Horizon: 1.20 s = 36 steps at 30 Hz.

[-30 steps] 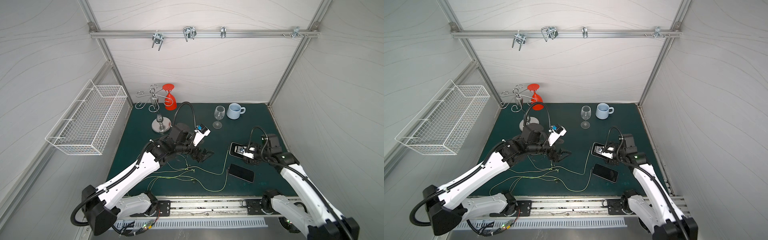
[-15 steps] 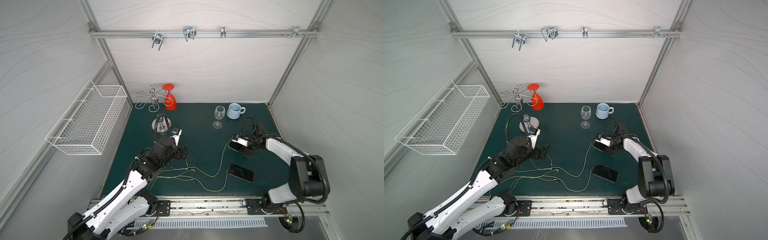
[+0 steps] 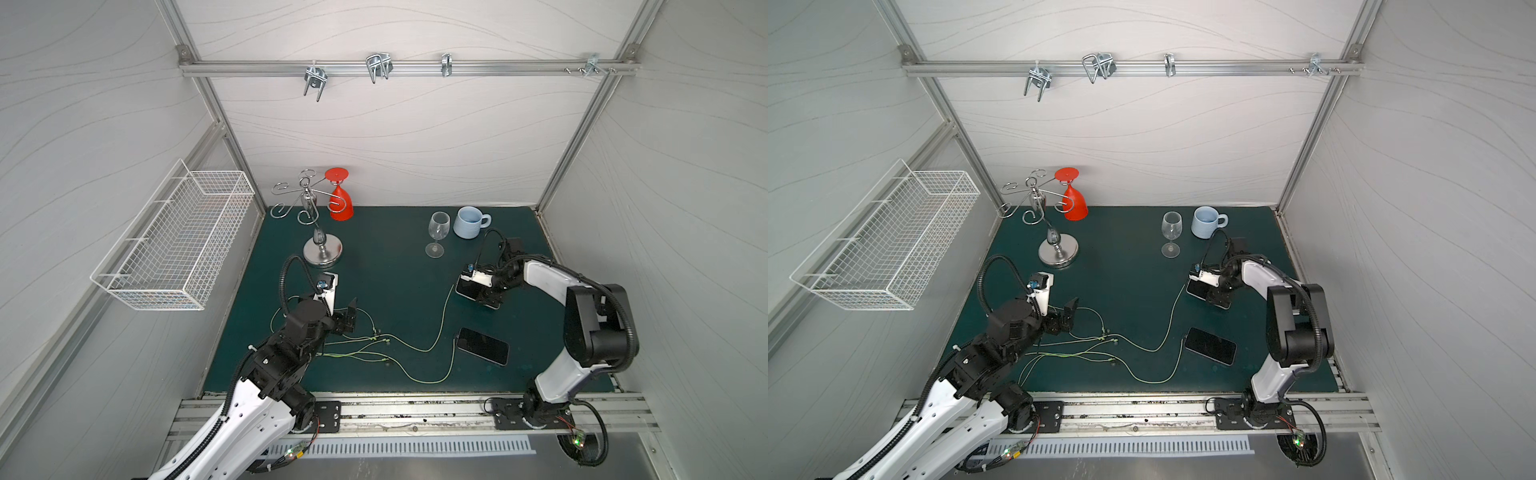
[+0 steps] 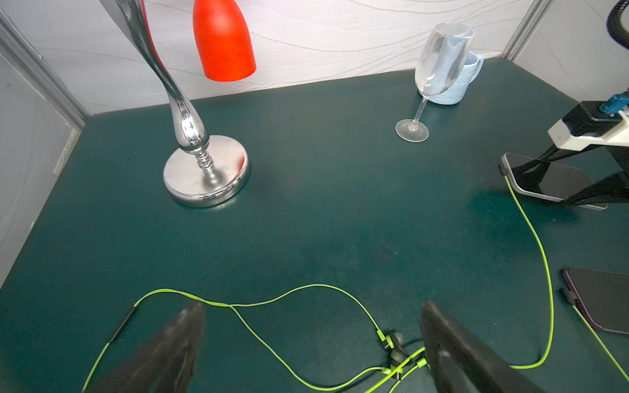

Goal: Plug wired earphones into phones
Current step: Place the phone at the center of the board.

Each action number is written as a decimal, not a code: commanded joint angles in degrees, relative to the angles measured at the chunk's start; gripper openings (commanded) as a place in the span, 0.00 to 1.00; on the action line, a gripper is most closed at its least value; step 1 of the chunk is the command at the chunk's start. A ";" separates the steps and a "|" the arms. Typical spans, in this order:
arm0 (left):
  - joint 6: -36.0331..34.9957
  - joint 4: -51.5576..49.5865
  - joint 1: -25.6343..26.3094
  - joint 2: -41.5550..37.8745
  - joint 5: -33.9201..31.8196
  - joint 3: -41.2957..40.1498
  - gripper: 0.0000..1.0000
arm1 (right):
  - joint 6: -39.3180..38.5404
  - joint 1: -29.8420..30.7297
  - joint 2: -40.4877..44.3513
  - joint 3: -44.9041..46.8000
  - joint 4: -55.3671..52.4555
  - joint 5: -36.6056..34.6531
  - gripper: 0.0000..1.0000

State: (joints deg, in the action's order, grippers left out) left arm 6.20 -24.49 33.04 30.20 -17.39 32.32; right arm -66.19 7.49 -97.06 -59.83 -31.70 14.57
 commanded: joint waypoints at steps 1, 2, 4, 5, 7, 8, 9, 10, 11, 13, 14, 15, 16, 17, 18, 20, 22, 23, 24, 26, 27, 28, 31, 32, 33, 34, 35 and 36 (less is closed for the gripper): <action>-0.86 -1.44 -0.21 -1.74 -0.82 -0.57 0.99 | -3.27 0.42 -1.11 -1.81 -5.14 2.72 0.61; -1.03 -1.70 -0.21 -2.01 -0.82 -0.76 0.99 | -3.50 0.58 -1.44 -1.70 -5.30 2.56 0.61; -1.06 -2.24 -0.19 -2.41 -0.68 -0.76 0.99 | -3.50 0.61 -1.95 -1.13 -4.80 1.45 0.62; -1.10 -2.62 -0.20 -2.51 -0.44 -0.70 0.99 | -3.42 0.66 -2.30 -0.46 -4.07 0.29 0.62; -1.10 -3.61 -0.19 -2.69 -0.09 -0.47 0.99 | -2.90 0.77 -2.72 0.48 -2.98 -1.56 0.62; -1.17 -4.20 -0.24 -2.77 -0.08 -0.49 0.99 | -2.52 0.73 -2.74 0.79 -2.64 -1.62 0.63; -1.06 -4.62 -0.21 -2.86 -0.35 -0.68 0.99 | -2.04 0.71 -2.73 1.09 -2.13 -1.64 0.63; -0.94 -5.02 -0.17 -3.01 -0.79 -0.72 0.99 | -1.78 0.76 -2.75 1.21 -1.90 -1.79 0.63; -0.79 -5.21 -0.21 -3.24 -1.22 -0.84 0.99 | -1.29 0.77 -2.86 1.30 -1.79 -1.79 0.64; -0.69 -5.28 -0.25 -3.73 -1.34 -1.11 0.99 | -0.80 0.84 -2.83 1.30 -2.15 -1.21 0.65; -0.76 -5.21 -0.18 -3.85 -1.32 -1.29 0.99 | -0.61 0.86 -2.80 1.46 -2.23 -1.27 0.67; -1.01 -5.51 -0.17 -3.94 -1.21 -1.42 0.99 | -0.69 0.95 -2.82 1.83 -2.23 -1.38 0.68; -1.03 -5.83 -0.18 -3.83 -1.32 -1.44 0.99 | -0.69 1.09 -2.74 2.23 -2.00 -1.74 0.71; -0.86 -6.31 -0.18 -3.84 -1.55 -1.47 0.99 | -0.61 1.13 -2.79 2.78 -1.49 -2.52 0.76; -0.77 -6.78 -0.18 -3.83 -1.64 -1.47 0.99 | -0.17 1.20 -2.63 3.32 -0.74 -3.13 0.87; -0.61 -7.60 -0.17 -3.82 -1.87 -1.38 0.99 | 0.98 1.25 -1.78 3.82 -0.16 -2.29 0.99; -0.34 -8.07 -0.22 -3.87 -2.02 -1.29 0.99 | 1.62 1.32 -1.35 4.05 0.09 -1.82 0.99; -0.18 -8.27 -0.20 -3.92 -2.11 -1.21 0.99 | 2.06 1.46 -0.93 4.32 0.61 -1.76 0.99; 0.04 -8.29 -0.17 -3.92 -2.18 -1.05 0.99 | 2.55 1.56 -0.41 4.44 0.94 -1.46 0.99; 0.42 -8.04 -0.23 -4.16 -2.00 -0.77 0.99 | 4.29 1.55 0.73 4.46 2.29 -0.76 0.99; 0.51 -7.73 -0.17 -4.33 -1.76 -0.55 0.99 | 5.23 1.52 1.56 4.38 3.07 -0.34 0.99; 0.56 -7.41 -0.19 -4.36 -1.16 -0.43 0.99 | 6.25 1.55 2.32 4.08 3.39 0.38 0.99; 0.71 -6.14 -0.20 -3.97 0.85 -0.17 0.99 | 14.25 2.24 3.99 2.71 7.60 4.52 0.99; 1.47 -5.86 -0.23 -3.70 0.94 0.00 0.99 | 18.51 2.52 4.38 2.50 10.58 4.77 0.99; 2.43 -5.53 -0.23 -3.41 0.95 0.24 0.99 | 21.58 2.51 5.36 2.29 12.29 4.92 0.99; 3.02 -5.24 -0.21 -3.03 1.26 0.50 0.99 | 24.01 2.60 6.33 2.39 13.49 5.02 0.99; 3.68 -4.99 -0.17 -2.67 1.68 0.95 0.99 | 27.39 2.63 8.19 2.95 15.54 5.16 0.99; 4.54 -4.69 -0.19 -2.35 1.95 1.18 0.99 | 30.57 2.66 10.26 4.04 17.88 5.45 0.99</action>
State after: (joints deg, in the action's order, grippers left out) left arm 7.84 -32.18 33.04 27.24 -16.64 30.85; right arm -47.48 9.69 -91.83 -56.12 -21.45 16.40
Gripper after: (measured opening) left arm 0.987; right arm 0.991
